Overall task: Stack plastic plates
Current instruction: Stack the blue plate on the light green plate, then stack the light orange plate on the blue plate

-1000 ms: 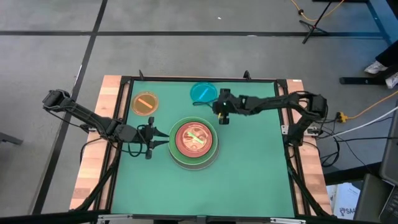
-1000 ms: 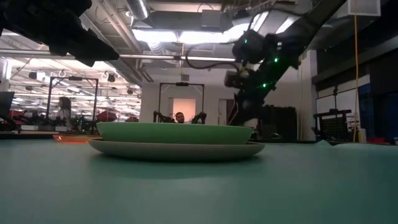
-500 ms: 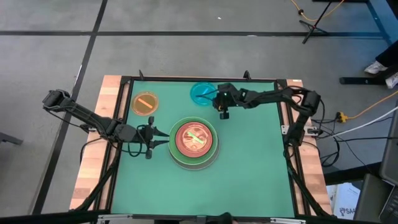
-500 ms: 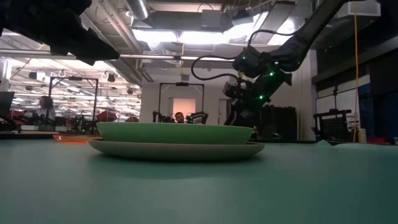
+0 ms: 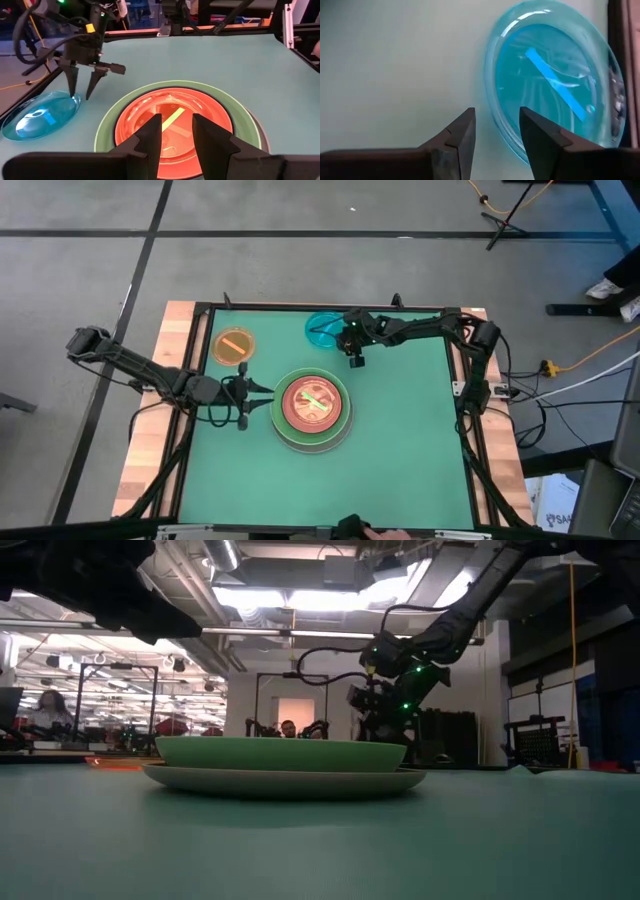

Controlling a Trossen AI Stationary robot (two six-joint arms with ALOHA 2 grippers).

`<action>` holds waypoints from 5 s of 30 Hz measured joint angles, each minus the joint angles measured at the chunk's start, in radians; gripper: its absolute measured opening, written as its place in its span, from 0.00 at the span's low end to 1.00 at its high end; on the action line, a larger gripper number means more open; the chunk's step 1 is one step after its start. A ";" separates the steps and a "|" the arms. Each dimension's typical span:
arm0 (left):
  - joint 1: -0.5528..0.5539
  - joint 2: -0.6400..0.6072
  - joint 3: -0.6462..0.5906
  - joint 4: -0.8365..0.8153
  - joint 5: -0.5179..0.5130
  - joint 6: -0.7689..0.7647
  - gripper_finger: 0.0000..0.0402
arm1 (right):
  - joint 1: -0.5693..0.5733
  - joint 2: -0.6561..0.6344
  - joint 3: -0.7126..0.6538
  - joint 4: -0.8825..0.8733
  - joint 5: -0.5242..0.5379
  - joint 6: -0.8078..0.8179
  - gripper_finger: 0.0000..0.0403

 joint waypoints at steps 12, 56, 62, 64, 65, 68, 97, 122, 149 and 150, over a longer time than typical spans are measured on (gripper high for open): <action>0.040 0.000 0.000 -0.002 0.001 0.001 0.25 | -0.009 0.034 0.004 0.028 -0.001 -0.020 0.36; 0.042 0.000 0.000 0.003 -0.024 0.063 0.25 | 0.238 -0.149 0.002 -0.012 0.077 0.030 0.00; 0.042 0.000 0.000 0.002 -0.050 0.076 0.26 | 0.394 -0.165 0.002 -0.052 0.073 0.049 0.00; 0.042 0.000 0.000 0.001 -0.050 0.076 0.28 | 0.445 -0.165 0.002 -0.051 0.054 0.076 0.00; 0.042 0.000 0.000 0.000 -0.051 0.076 0.29 | 0.471 -0.165 0.002 -0.052 0.041 0.088 0.00; 0.042 0.000 0.000 -0.001 -0.056 0.078 0.33 | 0.542 -0.165 0.002 -0.061 0.027 0.139 0.00; 0.042 0.000 -0.001 -0.010 -0.056 0.079 0.36 | 0.661 -0.143 0.002 -0.097 0.194 0.376 0.36; 0.461 0.009 -0.001 -0.078 -0.060 0.077 0.53 | 0.316 -0.546 -0.420 0.101 0.151 0.496 0.42; 0.862 0.443 0.186 -0.546 0.162 -0.114 0.51 | 0.229 -0.546 -0.465 0.222 0.087 0.427 0.42; 0.867 0.456 0.186 -0.546 0.162 -0.115 0.51 | 0.229 -0.546 -0.465 0.222 0.087 0.427 0.42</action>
